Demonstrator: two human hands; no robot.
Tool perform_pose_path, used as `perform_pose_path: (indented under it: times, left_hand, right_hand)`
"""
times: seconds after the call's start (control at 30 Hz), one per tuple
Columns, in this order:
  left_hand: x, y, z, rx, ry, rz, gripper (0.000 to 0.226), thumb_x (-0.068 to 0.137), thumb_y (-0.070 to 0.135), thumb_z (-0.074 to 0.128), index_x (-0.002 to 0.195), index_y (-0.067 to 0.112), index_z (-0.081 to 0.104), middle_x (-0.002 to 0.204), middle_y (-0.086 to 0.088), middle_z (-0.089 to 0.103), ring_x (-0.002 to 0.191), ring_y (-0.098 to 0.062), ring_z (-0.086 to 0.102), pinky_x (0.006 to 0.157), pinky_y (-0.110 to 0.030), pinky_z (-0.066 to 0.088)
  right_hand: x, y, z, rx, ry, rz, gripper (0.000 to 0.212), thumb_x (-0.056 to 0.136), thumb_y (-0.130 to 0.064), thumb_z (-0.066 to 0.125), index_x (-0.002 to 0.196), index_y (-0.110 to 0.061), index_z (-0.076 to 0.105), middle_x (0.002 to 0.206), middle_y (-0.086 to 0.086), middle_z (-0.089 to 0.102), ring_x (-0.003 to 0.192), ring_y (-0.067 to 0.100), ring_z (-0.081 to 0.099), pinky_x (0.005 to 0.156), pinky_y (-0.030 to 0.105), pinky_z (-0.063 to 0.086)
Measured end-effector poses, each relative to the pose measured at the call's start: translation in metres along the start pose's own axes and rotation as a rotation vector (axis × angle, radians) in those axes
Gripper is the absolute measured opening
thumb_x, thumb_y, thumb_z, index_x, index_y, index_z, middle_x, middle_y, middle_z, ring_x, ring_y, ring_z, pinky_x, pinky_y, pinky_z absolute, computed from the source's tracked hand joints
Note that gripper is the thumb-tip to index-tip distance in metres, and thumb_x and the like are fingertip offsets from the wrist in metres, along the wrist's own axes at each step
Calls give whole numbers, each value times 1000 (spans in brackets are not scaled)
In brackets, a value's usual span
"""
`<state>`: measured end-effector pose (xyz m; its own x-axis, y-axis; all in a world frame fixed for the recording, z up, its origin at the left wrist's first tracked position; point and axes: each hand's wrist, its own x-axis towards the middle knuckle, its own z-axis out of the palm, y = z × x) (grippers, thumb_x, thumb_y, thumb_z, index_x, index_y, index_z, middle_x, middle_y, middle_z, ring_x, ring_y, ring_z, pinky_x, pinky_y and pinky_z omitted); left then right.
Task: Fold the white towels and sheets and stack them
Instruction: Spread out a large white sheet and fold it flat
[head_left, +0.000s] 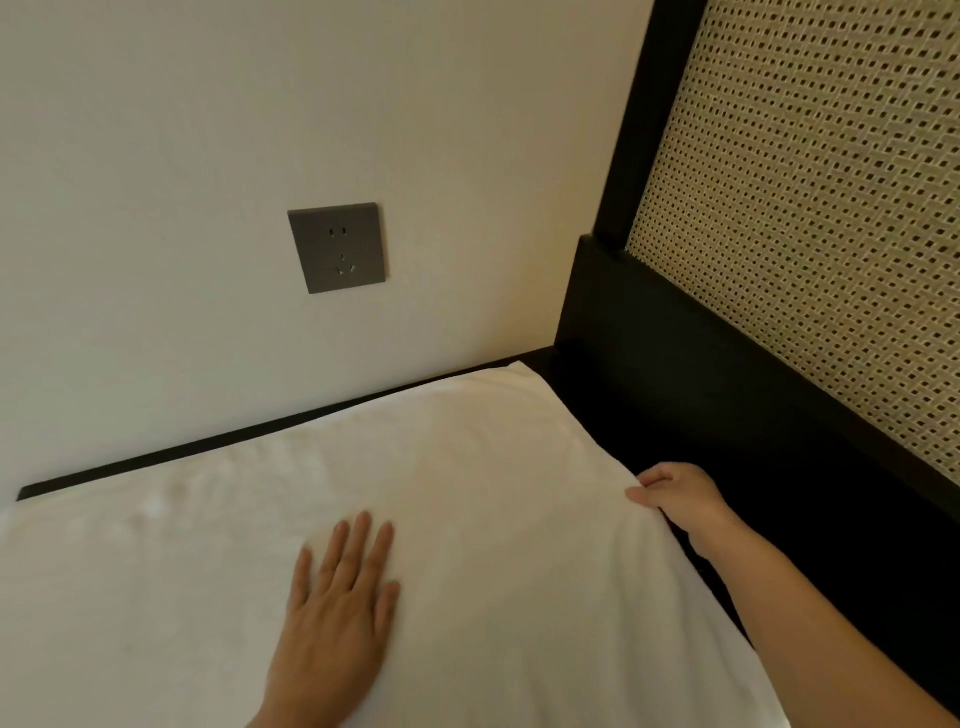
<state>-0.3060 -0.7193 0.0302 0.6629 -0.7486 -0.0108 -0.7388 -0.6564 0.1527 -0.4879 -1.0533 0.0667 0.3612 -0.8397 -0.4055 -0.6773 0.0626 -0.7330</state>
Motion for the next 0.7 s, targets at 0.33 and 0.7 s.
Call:
perform_pose_path:
  times: [0.33,0.7]
  left_hand:
    - [0,-2,9,-12,-6,19,66,101,49,5,149,21,40,156,-2,34,144,-24,31,116,-45,13]
    - [-35,-59,6,-11,-32,-284,81,74,67,-23,150,38,-17,161,6,-21,148,-19,-21,118,-51,-12]
  right_hand:
    - [1,7,10,-263,132,-99,13,90,-19,70,94,-9,63,99,10,66,92,24,62,82,35,51]
    - [-50,-1,115,-947,-42,-550,63,101,-58,18,156,-38,-6,165,-7,-12,151,14,-15,121,47,-11]
